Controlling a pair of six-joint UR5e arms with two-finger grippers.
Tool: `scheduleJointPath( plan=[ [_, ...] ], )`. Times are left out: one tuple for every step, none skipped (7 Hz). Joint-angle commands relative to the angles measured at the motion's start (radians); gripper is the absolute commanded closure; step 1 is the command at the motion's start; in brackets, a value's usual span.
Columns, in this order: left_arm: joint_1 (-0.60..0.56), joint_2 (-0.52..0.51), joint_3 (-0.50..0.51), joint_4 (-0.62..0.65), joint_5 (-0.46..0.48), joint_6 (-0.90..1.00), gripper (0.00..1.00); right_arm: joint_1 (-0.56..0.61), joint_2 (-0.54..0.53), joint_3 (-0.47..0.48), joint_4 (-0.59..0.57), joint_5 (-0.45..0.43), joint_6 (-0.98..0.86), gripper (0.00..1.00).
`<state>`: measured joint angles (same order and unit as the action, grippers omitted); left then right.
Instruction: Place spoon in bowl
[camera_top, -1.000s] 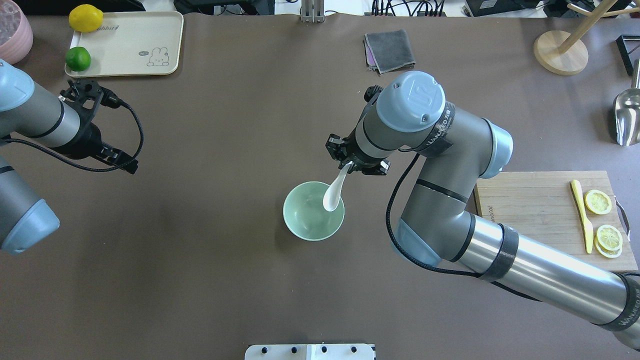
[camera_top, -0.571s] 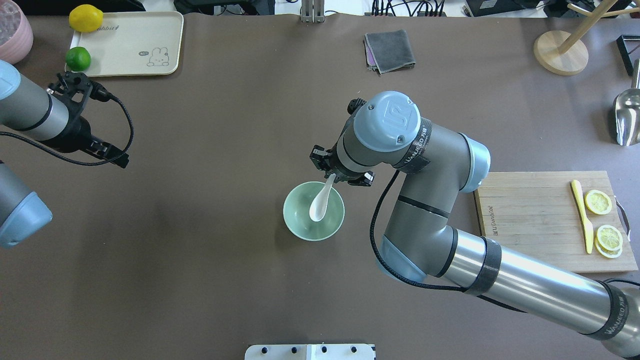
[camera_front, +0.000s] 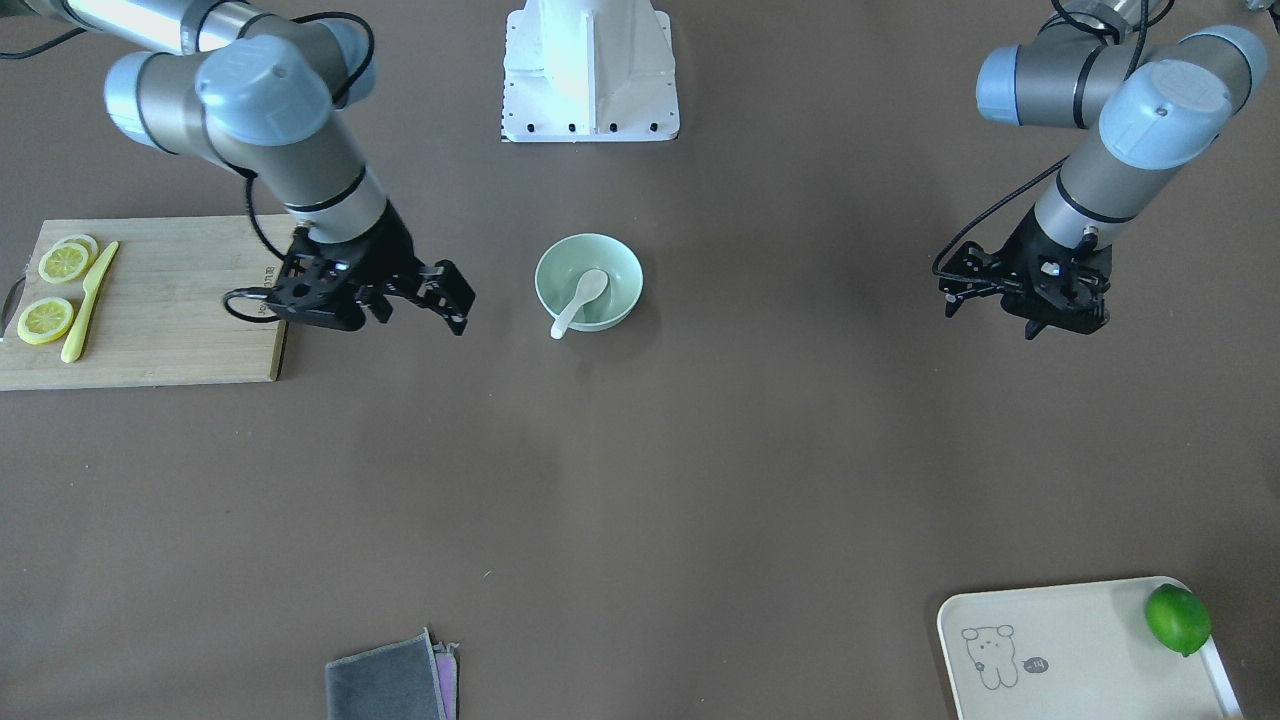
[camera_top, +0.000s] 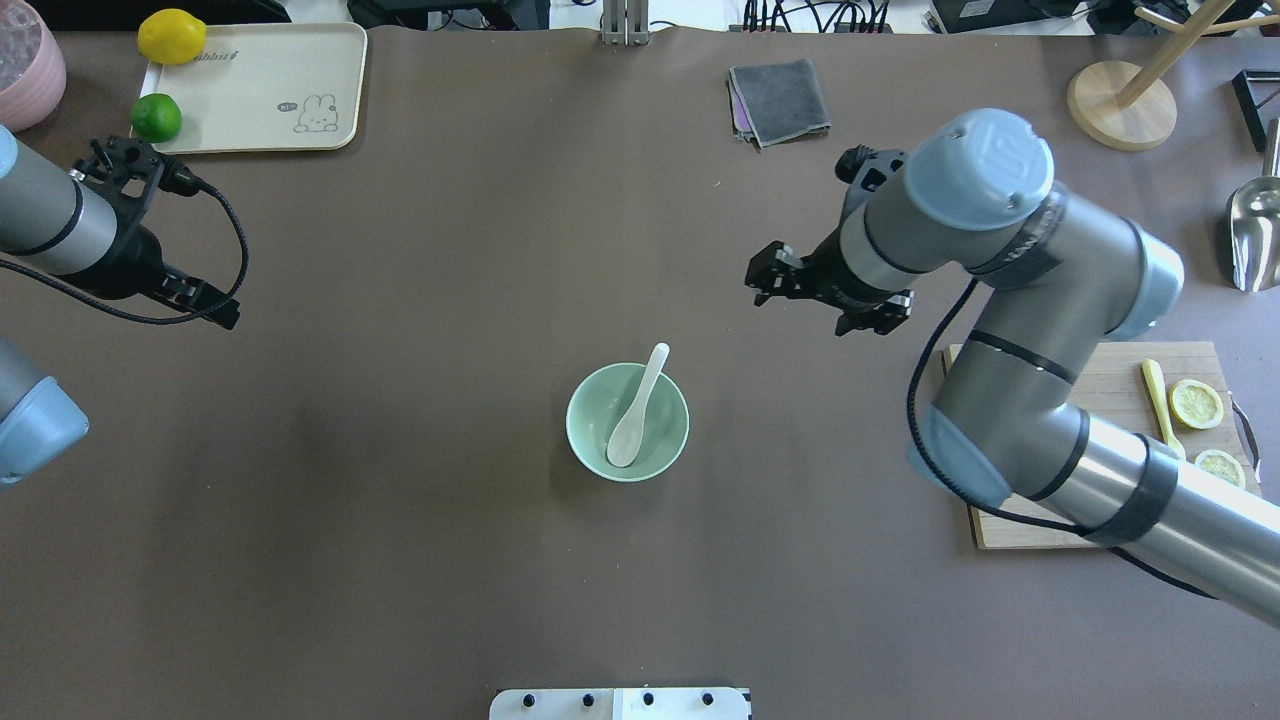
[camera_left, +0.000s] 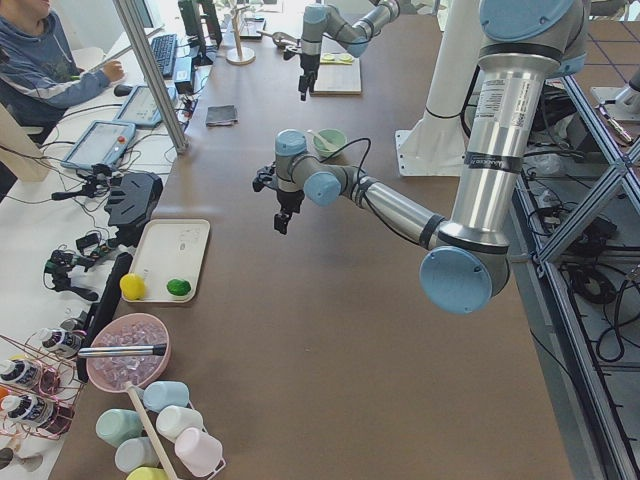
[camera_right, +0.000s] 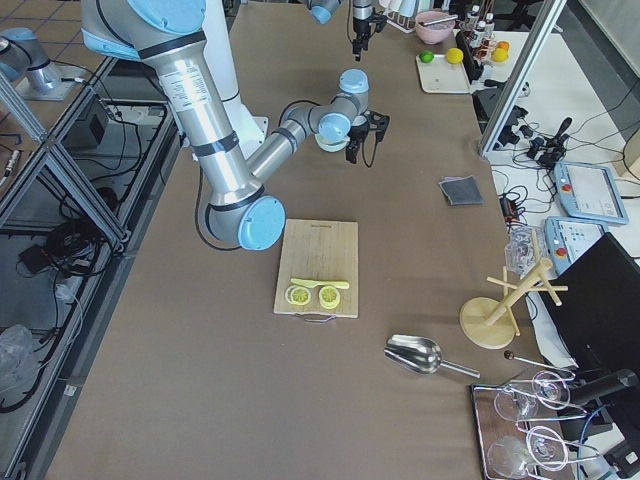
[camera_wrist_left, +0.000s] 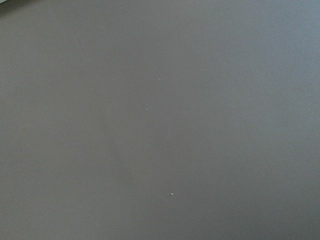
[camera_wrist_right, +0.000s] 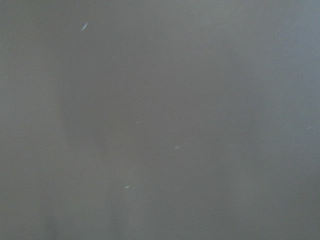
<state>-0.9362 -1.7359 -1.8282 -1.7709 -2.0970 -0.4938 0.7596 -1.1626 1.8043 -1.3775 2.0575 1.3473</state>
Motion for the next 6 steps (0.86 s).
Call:
scheduleJointPath(
  plan=[
    [-0.091, -0.002, 0.048, 0.008, -0.071, 0.003, 0.03, 0.227, -0.182, 0.009, -0.008, 0.136, -0.382, 0.0],
    [-0.16, -0.004, 0.076, 0.013, -0.154, 0.064, 0.03, 0.342, -0.246, -0.028, -0.011, 0.206, -0.592, 0.0],
    [-0.235, -0.004, 0.087, 0.089, -0.204, 0.198, 0.03, 0.454, -0.293, -0.095, -0.009, 0.249, -0.793, 0.0],
    [-0.306, 0.001, 0.089, 0.163, -0.209, 0.304, 0.03, 0.566, -0.317, -0.171, -0.011, 0.286, -0.988, 0.0],
    [-0.367, 0.047, 0.087, 0.18, -0.212, 0.401, 0.03, 0.652, -0.327, -0.245, -0.012, 0.318, -1.149, 0.0],
    [-0.421, 0.091, 0.087, 0.183, -0.212, 0.49, 0.03, 0.708, -0.33, -0.303, -0.014, 0.328, -1.26, 0.0]
  ],
)
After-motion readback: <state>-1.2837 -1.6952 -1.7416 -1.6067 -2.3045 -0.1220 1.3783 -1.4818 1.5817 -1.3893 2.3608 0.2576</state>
